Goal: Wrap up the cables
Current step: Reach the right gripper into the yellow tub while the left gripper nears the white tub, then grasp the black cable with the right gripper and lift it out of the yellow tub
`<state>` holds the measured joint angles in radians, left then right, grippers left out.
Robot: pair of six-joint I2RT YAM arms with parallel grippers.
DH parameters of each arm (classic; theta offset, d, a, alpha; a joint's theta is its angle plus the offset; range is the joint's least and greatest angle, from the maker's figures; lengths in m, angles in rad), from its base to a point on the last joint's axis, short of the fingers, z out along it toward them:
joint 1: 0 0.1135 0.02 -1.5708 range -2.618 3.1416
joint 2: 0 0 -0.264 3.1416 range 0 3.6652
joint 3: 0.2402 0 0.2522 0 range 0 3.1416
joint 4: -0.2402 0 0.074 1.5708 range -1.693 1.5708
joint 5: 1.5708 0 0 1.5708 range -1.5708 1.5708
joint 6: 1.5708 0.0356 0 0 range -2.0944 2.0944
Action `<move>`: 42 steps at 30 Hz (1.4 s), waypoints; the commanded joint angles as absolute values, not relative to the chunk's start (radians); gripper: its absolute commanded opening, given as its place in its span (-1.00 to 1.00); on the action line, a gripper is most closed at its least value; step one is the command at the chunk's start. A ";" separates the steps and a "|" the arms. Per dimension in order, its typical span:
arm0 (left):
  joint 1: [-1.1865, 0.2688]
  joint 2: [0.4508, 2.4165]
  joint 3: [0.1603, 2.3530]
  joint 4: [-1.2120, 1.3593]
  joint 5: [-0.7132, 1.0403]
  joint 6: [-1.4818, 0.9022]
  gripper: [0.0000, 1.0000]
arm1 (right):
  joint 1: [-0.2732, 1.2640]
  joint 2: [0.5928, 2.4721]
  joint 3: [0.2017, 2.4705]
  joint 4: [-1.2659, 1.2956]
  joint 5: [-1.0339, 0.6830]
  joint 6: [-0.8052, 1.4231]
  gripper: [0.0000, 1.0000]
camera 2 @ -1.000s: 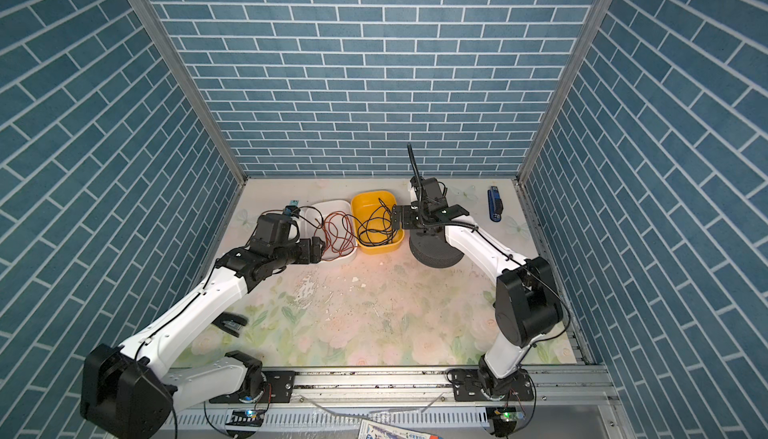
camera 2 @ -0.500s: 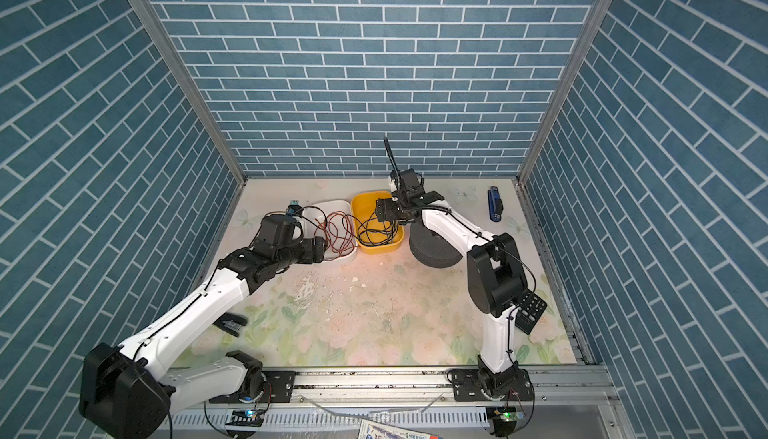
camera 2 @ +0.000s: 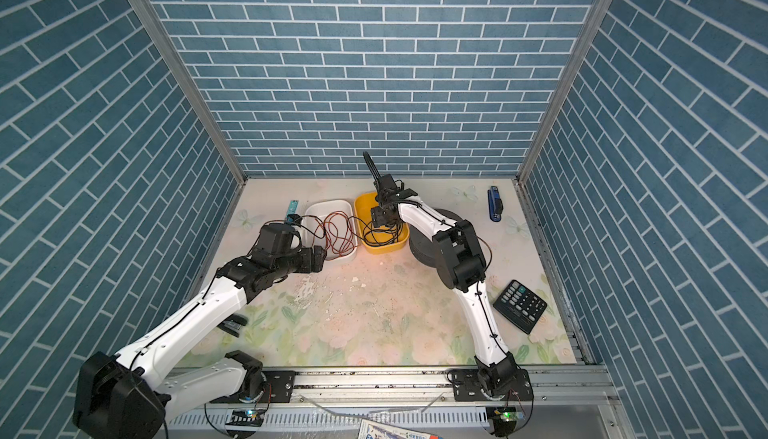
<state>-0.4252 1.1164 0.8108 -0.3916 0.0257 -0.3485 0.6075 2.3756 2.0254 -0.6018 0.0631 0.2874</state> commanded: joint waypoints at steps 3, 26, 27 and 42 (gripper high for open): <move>-0.431 1.105 0.789 -0.411 0.036 -0.362 0.75 | 0.616 2.462 2.144 -0.692 0.106 0.264 0.26; -0.430 1.017 0.735 -0.403 0.115 -0.412 0.75 | 0.626 2.317 2.032 -0.541 0.066 0.261 -1.00; -0.430 1.010 0.730 -0.398 0.119 -0.418 0.75 | 0.626 2.279 1.986 -0.500 0.049 0.259 -1.00; -0.426 1.056 0.675 -0.213 0.226 -0.464 0.70 | 0.632 1.888 1.654 -0.303 -0.109 0.250 -1.00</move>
<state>-0.4259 1.0367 0.7090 -0.2958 0.1802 -0.4469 0.6247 1.9514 1.7054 -0.3424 -0.0566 0.2714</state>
